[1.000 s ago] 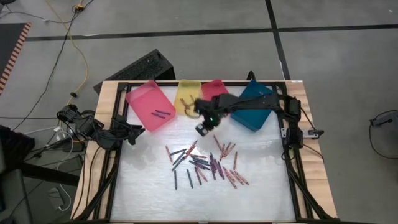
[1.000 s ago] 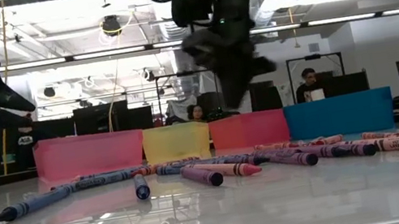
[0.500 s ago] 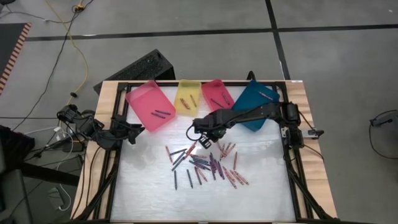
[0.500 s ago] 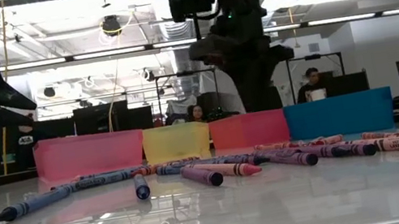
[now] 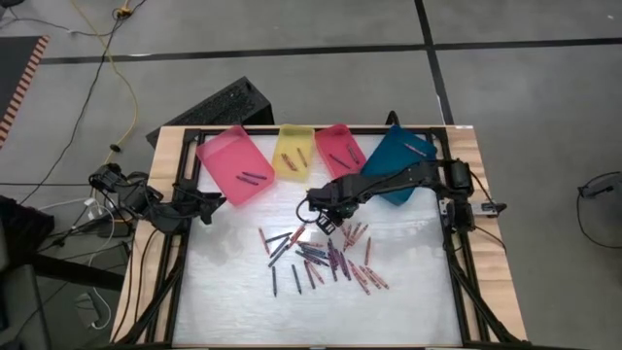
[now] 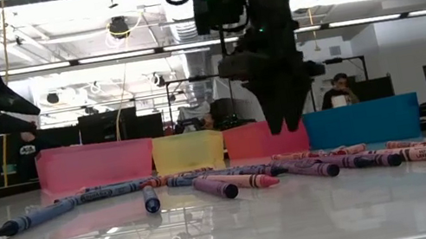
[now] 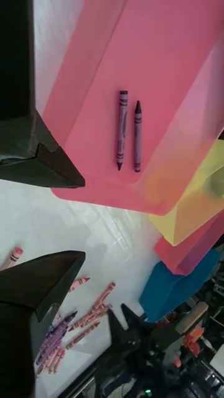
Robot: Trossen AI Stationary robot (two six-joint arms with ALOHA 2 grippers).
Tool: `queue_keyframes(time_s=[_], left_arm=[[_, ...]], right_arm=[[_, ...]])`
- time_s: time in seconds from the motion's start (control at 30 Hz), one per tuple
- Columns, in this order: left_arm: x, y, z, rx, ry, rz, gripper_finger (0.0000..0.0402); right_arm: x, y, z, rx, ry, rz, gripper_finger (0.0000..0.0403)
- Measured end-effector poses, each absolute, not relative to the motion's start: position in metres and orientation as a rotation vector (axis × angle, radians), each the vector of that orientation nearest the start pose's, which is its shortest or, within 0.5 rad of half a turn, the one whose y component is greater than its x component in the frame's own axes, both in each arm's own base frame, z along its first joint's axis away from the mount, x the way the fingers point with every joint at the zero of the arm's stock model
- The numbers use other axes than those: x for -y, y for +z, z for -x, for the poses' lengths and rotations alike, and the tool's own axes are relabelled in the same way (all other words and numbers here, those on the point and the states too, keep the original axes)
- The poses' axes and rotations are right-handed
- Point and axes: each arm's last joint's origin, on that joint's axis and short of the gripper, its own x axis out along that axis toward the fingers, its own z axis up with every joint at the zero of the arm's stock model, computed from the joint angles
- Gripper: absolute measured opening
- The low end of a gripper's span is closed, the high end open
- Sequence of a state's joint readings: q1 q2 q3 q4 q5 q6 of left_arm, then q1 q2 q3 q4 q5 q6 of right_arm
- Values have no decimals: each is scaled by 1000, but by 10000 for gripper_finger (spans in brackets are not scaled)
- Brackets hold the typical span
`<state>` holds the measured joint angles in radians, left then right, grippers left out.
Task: Sort crayons
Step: Put the red crayon into the yellow bin
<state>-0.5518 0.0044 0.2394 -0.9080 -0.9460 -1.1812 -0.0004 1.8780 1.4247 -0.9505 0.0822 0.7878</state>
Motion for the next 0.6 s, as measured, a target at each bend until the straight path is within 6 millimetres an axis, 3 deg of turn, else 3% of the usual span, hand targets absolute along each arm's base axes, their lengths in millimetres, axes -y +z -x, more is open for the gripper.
queue_keyframes(time_s=[0.27,0.6], left_arm=[[4,166,-51,-195,615,701,165],[3,166,-51,-186,624,711,165]], right_arm=[[-11,187,-363,-1207,-600,-655,180],[-11,170,-353,-1252,-630,-670,180]])
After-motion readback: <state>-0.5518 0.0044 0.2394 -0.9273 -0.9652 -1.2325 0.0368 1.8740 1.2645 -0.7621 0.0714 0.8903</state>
